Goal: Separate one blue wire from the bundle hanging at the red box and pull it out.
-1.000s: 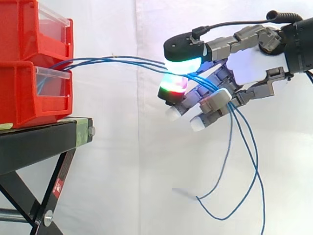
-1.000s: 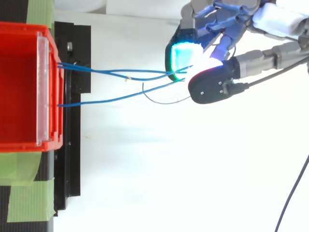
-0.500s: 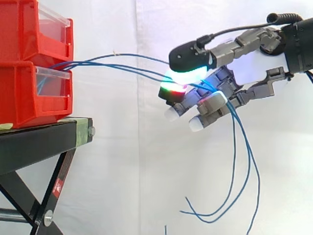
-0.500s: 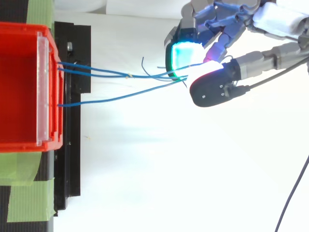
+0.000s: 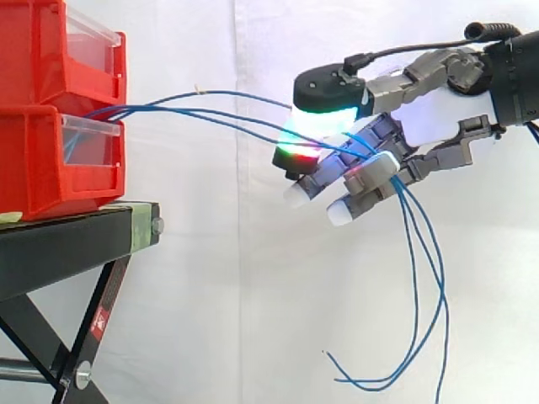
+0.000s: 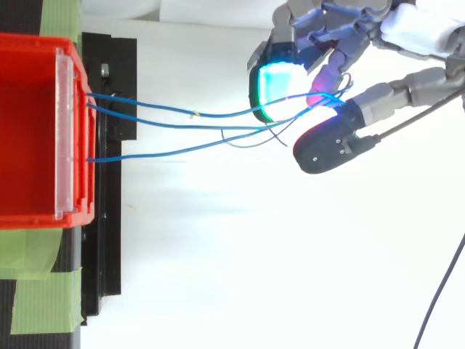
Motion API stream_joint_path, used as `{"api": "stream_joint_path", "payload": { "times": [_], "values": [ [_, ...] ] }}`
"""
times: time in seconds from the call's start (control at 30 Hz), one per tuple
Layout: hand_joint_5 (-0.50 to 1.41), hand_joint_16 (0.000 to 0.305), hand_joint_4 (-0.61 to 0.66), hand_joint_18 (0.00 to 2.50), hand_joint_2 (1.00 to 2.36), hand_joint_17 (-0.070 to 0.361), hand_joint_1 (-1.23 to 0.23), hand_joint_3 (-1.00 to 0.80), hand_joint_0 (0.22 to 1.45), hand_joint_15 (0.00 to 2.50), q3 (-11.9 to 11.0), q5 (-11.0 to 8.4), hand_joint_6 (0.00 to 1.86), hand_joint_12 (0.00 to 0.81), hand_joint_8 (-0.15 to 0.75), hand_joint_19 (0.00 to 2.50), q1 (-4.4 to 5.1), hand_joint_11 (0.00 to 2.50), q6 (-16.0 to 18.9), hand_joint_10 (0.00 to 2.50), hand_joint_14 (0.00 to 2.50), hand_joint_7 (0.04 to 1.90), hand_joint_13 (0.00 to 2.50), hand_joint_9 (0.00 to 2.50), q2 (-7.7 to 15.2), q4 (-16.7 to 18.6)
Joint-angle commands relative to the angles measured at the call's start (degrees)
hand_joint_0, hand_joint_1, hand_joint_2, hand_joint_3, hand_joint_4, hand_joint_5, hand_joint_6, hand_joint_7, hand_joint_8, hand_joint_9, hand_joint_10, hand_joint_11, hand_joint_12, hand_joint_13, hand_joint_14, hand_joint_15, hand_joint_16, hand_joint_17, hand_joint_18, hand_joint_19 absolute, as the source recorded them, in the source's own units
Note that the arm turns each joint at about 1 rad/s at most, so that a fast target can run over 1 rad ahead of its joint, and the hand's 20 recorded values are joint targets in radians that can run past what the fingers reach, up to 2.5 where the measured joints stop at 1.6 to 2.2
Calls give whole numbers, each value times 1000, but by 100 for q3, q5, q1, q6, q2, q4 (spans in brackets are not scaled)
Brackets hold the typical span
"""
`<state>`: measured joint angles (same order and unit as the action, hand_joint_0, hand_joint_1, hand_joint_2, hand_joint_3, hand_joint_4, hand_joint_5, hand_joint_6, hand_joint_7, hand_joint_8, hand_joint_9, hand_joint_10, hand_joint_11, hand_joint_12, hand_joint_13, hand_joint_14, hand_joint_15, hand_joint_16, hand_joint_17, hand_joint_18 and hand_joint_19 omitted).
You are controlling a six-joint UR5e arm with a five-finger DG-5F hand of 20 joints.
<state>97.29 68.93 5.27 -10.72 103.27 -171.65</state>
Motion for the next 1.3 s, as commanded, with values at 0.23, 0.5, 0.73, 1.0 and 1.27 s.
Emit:
{"api": "stream_joint_path", "payload": {
  "times": [0.23,0.5,0.73,1.0,1.27],
  "values": [
    [-253,60,226,504,1000,135,-899,-500,557,1448,0,-3,791,341,295,653,0,694,0,18,233,1165,1216,492,0,0],
    [-241,57,230,556,1017,127,-800,-317,643,1461,0,-3,827,316,303,666,0,713,-9,18,207,1109,1306,599,0,0],
    [-232,56,231,591,1026,126,-768,-163,681,1472,0,-3,832,312,310,674,0,725,-9,19,202,1104,1343,659,0,0],
    [-244,56,204,540,1024,125,-916,-225,715,1545,0,-3,831,319,282,633,0,741,-18,20,89,1145,1295,578,0,0],
    [-259,56,193,502,1018,127,-990,-293,751,1553,0,-3,823,329,263,586,0,722,-18,17,59,1157,1222,478,0,0]
  ]
}}
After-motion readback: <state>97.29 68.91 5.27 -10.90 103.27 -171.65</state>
